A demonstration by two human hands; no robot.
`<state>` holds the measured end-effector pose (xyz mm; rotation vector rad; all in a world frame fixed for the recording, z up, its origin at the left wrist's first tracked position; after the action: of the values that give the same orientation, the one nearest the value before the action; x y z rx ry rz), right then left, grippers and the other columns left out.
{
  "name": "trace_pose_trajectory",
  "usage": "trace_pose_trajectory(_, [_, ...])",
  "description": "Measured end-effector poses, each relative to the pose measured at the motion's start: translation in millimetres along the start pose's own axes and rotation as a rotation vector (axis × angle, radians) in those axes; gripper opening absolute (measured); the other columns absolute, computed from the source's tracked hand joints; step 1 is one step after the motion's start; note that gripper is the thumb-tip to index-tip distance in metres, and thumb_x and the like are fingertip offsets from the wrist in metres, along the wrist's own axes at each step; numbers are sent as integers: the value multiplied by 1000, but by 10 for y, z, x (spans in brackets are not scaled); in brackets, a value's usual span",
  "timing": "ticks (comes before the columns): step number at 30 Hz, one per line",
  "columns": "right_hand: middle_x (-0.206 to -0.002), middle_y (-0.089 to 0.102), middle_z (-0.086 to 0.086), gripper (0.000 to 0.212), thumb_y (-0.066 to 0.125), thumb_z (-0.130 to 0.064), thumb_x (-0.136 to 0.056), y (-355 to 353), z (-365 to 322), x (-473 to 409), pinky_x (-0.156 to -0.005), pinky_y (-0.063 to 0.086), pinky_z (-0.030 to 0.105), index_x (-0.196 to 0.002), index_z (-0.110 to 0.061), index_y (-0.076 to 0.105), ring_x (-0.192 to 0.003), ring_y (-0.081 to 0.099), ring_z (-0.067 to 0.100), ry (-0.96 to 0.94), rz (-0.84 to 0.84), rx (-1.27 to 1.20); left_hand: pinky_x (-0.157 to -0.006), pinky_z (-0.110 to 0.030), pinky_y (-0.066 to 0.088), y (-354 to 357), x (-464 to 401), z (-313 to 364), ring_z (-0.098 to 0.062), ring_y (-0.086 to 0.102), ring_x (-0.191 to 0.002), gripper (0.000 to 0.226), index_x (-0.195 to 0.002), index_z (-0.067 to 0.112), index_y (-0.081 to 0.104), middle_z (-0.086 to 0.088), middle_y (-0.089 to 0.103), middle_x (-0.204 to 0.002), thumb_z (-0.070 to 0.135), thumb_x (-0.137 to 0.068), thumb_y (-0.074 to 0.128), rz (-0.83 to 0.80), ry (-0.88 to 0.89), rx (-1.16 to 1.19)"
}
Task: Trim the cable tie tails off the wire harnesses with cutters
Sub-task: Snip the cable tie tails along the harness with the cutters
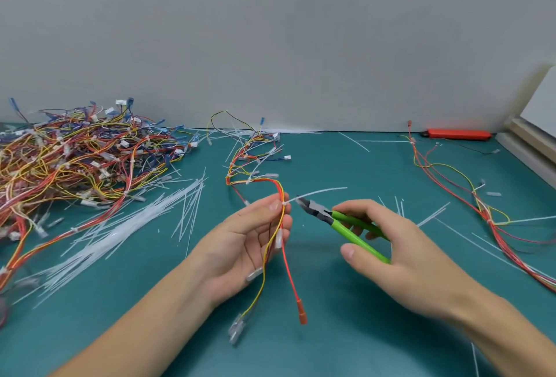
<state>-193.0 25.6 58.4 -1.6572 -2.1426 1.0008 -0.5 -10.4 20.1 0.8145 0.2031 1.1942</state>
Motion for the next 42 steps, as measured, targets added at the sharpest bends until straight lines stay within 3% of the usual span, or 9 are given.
trace_pose_trajectory(7, [-123, 57, -23, 43, 58, -53, -90, 76, -38, 3, -106, 44, 38, -132, -46, 51, -126, 53, 13, -65, 24, 80, -58, -21, 60, 53, 17, -109, -12, 72, -65, 20, -96, 11, 83, -6, 73, -78, 12, -80, 71, -61, -38, -51])
trace_pose_trajectory(11, [-124, 57, -23, 42, 56, -54, -92, 125, -31, 1, -105, 43, 34, -133, -47, 49, -126, 53, 13, -81, 43, 67, -61, -21, 60, 52, 10, -133, -11, 71, -65, 18, -97, 13, 83, -5, 73, -80, 12, -86, 69, -86, -29, -67])
trace_pose_trajectory(15, [-126, 60, -20, 41, 56, -54, -92, 167, 15, -10, -103, 43, 26, -132, -45, 53, -125, 55, 13, -52, 65, -2, -60, -21, 59, 70, 5, -123, -11, 70, -65, 29, -97, 13, 82, -4, 72, -81, 19, -69, 82, -97, -10, -80])
trace_pose_trajectory(21, [-128, 63, -18, 39, 60, -50, -92, 207, 54, -22, -104, 45, 33, -131, -44, 55, -126, 57, 13, -23, 56, -77, -61, -21, 59, 76, 15, -91, -10, 70, -67, 29, -99, 12, 82, -5, 71, -82, 18, -71, 82, -108, 9, -62])
trace_pose_trajectory(26, [-129, 63, -18, 38, 62, -47, -93, 219, 60, -18, -106, 45, 36, -131, -44, 55, -128, 56, 11, -13, 38, -95, -60, -21, 59, 83, 26, -108, -9, 70, -66, 16, -98, 12, 82, -4, 70, -79, 13, -87, 70, -103, 1, -52])
trace_pose_trajectory(35, [-129, 63, -22, 38, 62, -41, -94, 226, 49, -20, -107, 45, 36, -131, -40, 56, -129, 57, 8, -3, 21, -128, -56, -20, 56, 89, 23, -115, -9, 67, -64, 17, -93, 15, 82, 0, 67, -79, 16, -81, 70, -64, 1, -57])
trace_pose_trajectory(39, [-130, 63, -21, 39, 63, -41, -94, 224, 49, -26, -107, 44, 29, -132, -42, 55, -128, 56, 9, -20, 32, -122, -55, -20, 56, 65, 30, -111, -9, 67, -64, 17, -95, 15, 82, 1, 68, -81, 14, -86, 68, -58, 5, -59])
trace_pose_trajectory(42, [-130, 63, -16, 40, 63, -42, -94, 212, 51, -24, -106, 44, 30, -133, -43, 54, -129, 55, 15, -35, 50, -115, -52, -19, 54, 68, 21, -99, -9, 65, -62, 15, -95, 15, 82, 1, 70, -85, 9, -81, 78, -62, -3, -34])
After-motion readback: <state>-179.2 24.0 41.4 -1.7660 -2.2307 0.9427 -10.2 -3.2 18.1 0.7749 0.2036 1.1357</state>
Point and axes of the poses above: each hand's wrist, its own x-axis away from the middle knuckle, its own y-axis out of the palm, z = x × y, the point moved 8 cm from there along -x, towards the middle knuckle
